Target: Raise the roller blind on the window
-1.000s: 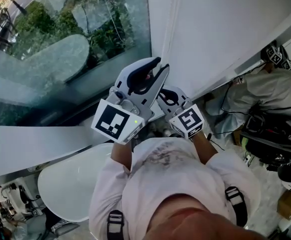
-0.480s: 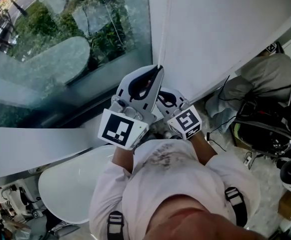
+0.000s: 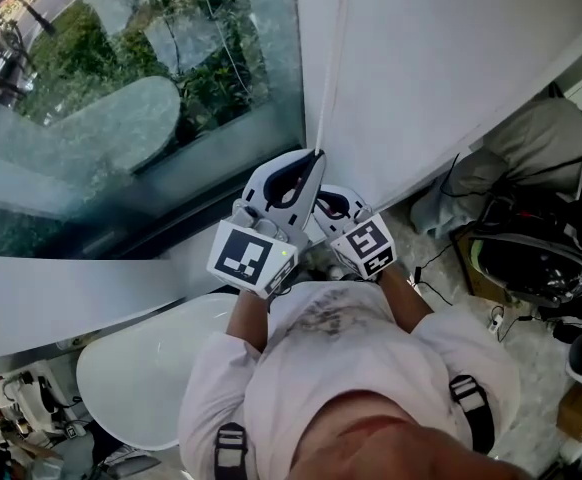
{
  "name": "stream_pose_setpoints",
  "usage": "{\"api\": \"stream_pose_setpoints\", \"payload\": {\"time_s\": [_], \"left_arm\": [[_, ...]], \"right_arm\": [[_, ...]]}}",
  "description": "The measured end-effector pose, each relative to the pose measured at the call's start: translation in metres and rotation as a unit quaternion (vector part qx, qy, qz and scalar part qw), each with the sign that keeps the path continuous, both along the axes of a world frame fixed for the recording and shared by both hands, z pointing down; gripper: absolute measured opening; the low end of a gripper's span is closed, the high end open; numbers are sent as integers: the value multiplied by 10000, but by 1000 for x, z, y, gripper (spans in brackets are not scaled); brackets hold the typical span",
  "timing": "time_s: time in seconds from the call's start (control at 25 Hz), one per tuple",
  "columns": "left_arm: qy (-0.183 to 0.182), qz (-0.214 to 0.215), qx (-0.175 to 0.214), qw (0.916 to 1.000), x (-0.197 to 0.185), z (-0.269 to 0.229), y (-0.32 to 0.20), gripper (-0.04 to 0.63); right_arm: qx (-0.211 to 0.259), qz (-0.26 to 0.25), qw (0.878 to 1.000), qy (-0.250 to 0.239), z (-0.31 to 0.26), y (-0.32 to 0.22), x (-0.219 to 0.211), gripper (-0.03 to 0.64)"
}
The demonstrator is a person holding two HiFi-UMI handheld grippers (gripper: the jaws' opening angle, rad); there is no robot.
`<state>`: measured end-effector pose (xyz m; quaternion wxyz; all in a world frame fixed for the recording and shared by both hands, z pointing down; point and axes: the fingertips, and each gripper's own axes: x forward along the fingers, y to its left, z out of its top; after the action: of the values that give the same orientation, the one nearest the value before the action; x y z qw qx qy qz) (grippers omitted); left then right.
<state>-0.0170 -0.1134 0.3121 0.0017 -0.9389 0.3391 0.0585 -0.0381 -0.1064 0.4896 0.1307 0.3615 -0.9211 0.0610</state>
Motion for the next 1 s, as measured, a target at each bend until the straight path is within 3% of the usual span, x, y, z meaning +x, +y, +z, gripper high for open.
{"api": "stream_pose_setpoints", "payload": {"time_s": [0.56, 1.0], "left_arm": [[-220, -24, -647, 9977, -3, 58, -4, 8], [-143, 88, -907, 9957, -13, 92, 8, 8]], "right_arm": [[-615, -94, 9971, 449, 59, 2, 2, 69], [-1016, -209, 9916, 779, 92, 18, -6, 69]]}}
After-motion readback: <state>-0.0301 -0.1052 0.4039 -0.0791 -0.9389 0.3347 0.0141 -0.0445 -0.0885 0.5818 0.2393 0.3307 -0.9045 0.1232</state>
